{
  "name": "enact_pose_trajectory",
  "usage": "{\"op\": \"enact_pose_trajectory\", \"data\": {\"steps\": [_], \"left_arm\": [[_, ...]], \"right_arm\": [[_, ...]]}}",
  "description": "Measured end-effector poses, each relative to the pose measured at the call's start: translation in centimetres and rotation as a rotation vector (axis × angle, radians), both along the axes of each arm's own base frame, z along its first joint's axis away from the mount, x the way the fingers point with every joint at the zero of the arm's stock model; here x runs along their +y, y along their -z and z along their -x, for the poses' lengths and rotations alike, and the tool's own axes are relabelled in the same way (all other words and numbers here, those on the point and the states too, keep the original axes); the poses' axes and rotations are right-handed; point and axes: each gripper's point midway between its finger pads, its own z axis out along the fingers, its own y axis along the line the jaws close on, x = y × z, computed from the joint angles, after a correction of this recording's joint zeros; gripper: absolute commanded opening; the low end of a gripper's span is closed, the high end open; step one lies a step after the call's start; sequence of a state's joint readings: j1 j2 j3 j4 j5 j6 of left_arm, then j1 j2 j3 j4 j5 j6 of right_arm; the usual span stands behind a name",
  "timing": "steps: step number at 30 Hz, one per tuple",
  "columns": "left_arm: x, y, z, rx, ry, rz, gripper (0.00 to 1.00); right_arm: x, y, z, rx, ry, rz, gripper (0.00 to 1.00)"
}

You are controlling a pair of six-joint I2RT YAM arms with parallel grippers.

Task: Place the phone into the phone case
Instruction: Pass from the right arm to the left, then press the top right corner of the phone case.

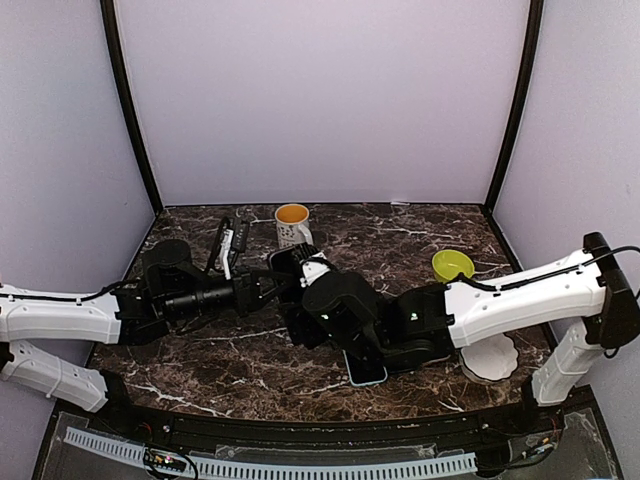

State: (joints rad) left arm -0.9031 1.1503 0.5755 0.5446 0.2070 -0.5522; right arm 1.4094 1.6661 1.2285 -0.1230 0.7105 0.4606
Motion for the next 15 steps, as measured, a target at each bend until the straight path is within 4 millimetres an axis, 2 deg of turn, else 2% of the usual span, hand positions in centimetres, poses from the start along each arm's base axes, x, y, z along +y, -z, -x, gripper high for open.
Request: {"op": "enact_pose_trajectory", "data": {"steps": [2, 6, 9, 13, 15], "left_arm": [[-0.1, -0.3, 0.3, -0.024, 0.013, -0.003, 0.0], [0.4, 0.0, 0.9, -0.103, 0.043, -0.078, 0.0], [0.9, -0.4, 1.7, -0.188, 0.085, -0.119, 0.0], [0.9, -2.2, 4.3, -0.318, 0.211, -0.104, 0.0], [0.7, -2.9, 5.5, -0.359, 0.268, -0.088, 0.0]], "right_arm": [[-0.3, -0.3, 0.4, -0.009, -0.032, 0.003, 0.95], [-1.9, -1.7, 1.2, -0.028, -0.121, 0.03, 0.98], [-3.7, -4.8, 2.3, -0.027, -0.261, -0.026, 0.98], [-5.7, -9.4, 3.1, -0.034, -0.441, -0.177, 0.9], [-5.8, -11.2, 3.6, -0.059, -0.508, -0.23, 0.87]]}}
